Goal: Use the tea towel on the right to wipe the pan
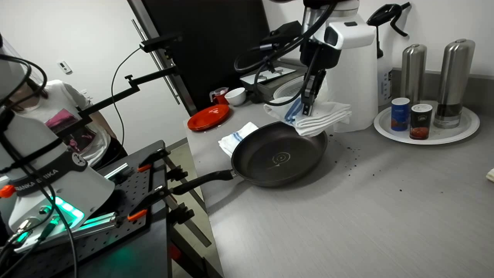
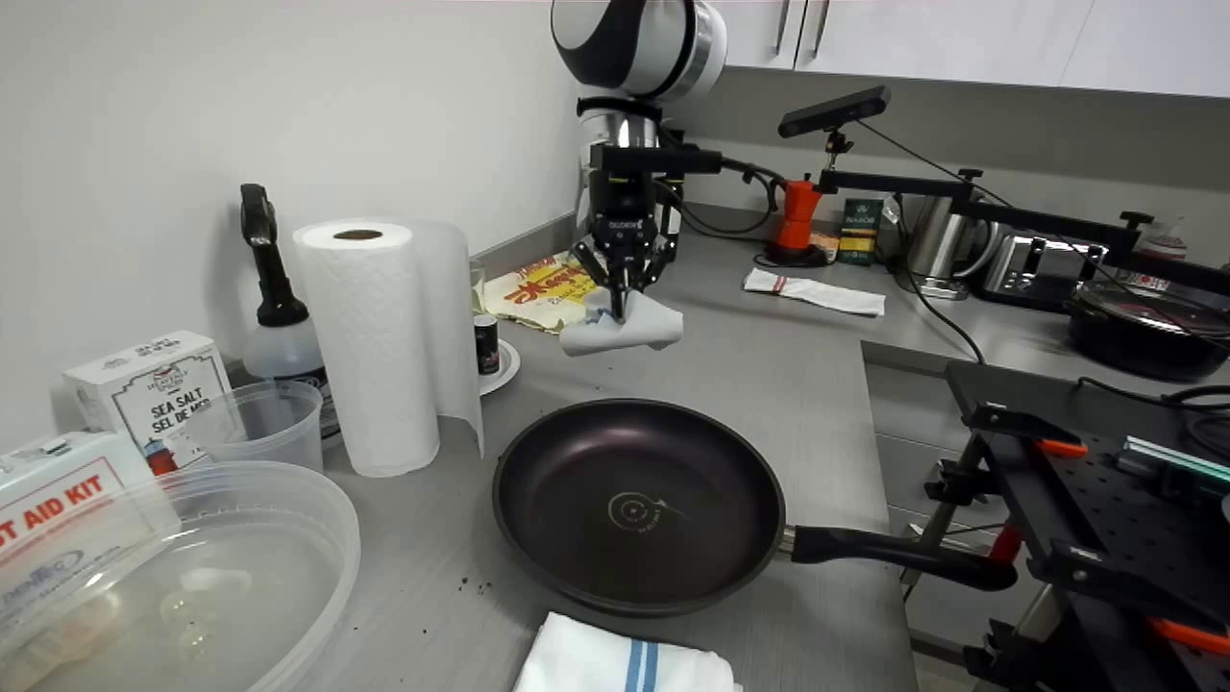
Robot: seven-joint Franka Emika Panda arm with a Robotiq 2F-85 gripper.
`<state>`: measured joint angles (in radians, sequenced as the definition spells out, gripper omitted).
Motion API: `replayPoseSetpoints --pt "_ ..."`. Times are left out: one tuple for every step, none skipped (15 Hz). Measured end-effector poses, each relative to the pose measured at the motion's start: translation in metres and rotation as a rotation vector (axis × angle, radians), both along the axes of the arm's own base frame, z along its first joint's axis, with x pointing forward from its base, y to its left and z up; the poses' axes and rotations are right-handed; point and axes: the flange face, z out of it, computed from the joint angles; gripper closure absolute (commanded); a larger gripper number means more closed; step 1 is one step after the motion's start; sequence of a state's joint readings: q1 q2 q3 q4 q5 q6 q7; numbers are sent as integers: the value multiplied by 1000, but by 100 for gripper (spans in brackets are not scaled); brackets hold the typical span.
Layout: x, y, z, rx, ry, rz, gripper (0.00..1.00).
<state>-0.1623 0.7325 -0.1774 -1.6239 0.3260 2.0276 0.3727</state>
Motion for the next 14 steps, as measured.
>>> replayPoseSetpoints --pt "-2 -13 5 -25 -18 -15 97" --pt "-5 -25 7 -51 -38 -30 97" --pt "-9 -36 6 -76 -55 -46 97" --pt "-13 -47 2 -104 -70 -64 97" --pt "-19 -57 -4 -134 -83 -85 97" --pt "-25 -66 -11 -168 -92 -105 97" --pt "-32 -75 -21 -202 -98 -126 97" --pt "-38 -82 -32 -230 -100 -147 97" --pt "-44 -87 -45 -250 -98 -165 97" --pt "-50 -91 -58 -265 -92 -180 97" --pt "-54 -93 -69 -276 -85 -192 97" --pt "-58 -93 -80 -284 -77 -202 97" --pt "-60 -93 -89 -290 -69 -212 97" --pt "-63 -93 -96 -294 -62 -219 97"
